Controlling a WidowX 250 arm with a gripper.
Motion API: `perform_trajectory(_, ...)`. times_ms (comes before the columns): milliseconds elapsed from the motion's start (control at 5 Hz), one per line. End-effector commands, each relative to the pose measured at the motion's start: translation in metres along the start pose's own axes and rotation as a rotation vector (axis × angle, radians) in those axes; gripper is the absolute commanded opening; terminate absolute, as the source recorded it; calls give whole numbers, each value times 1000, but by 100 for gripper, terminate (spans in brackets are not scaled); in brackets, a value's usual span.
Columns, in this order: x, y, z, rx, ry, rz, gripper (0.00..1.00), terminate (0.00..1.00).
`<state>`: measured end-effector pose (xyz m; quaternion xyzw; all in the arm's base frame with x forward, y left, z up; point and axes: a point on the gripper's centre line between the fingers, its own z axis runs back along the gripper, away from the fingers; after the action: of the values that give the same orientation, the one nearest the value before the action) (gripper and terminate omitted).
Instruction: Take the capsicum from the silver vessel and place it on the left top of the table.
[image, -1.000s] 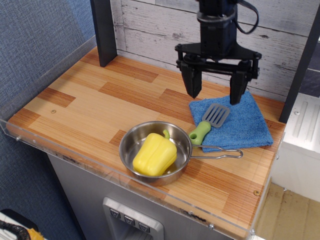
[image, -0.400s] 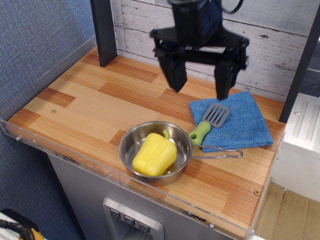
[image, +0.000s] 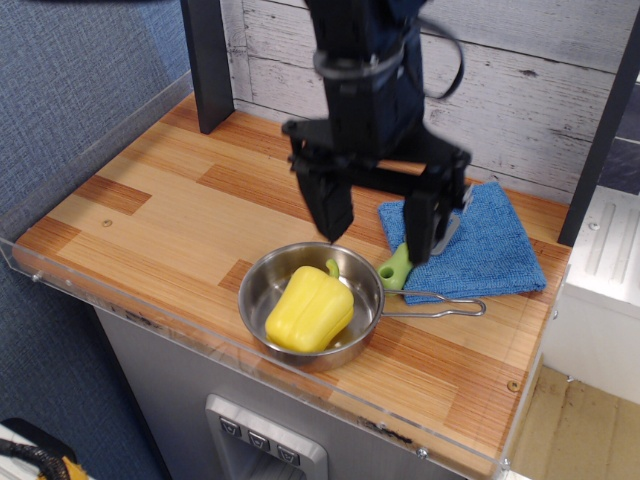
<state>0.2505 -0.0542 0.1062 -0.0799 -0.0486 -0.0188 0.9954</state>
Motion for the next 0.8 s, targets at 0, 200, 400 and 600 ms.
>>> perform_trajectory(0, -9, 19, -10, -23, 15, 30, 100, 0)
perform_trajectory(200, -18, 28, -8, -20, 6, 42, 100, 0)
perform_trajectory(400, -25, 41, -18, -31, 26, 70, 100, 0)
perform_trajectory(600, -15, 49, -36, -43, 37, 79, 100, 0)
